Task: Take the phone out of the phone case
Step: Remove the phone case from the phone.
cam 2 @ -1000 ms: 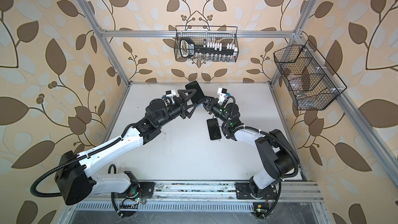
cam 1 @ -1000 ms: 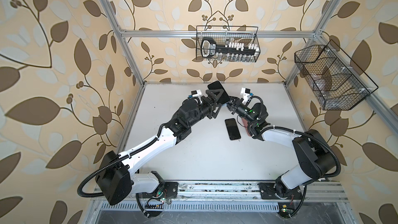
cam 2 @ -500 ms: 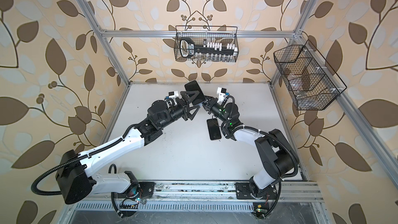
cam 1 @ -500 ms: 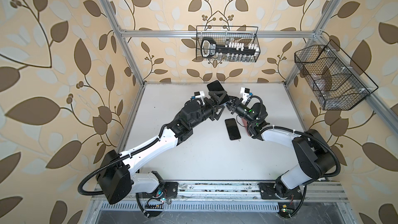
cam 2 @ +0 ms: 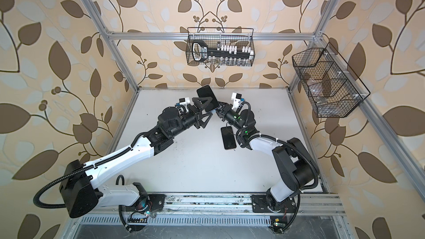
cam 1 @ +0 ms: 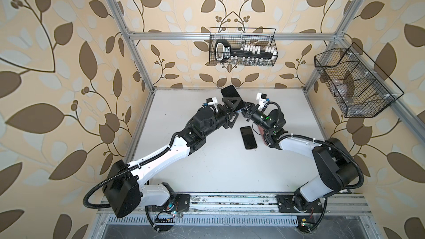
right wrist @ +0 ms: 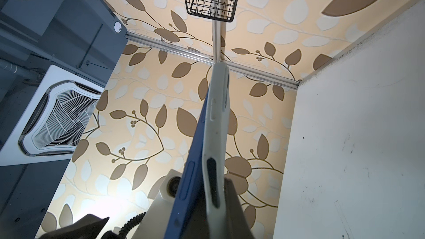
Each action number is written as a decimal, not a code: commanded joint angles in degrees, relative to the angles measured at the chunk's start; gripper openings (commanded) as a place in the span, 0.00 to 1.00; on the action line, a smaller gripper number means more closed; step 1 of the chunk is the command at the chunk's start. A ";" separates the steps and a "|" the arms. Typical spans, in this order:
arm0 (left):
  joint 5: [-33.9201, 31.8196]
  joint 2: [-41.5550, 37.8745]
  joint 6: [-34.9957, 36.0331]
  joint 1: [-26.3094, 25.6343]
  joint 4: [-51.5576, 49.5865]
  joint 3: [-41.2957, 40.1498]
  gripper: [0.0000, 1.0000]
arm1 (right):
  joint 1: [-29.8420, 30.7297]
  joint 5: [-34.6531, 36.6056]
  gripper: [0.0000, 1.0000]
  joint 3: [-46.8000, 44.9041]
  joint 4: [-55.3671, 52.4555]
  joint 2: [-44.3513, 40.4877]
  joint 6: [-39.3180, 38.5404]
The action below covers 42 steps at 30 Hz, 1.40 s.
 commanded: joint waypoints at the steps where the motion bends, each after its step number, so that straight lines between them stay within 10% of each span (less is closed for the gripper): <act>1: -2.67 -1.42 2.31 -0.39 0.68 1.69 0.99 | 0.35 0.85 0.00 0.99 5.84 -1.79 0.67; 42: -6.38 -1.34 7.04 2.16 0.39 2.44 0.85 | 1.78 1.46 0.00 -0.51 7.24 -2.48 1.19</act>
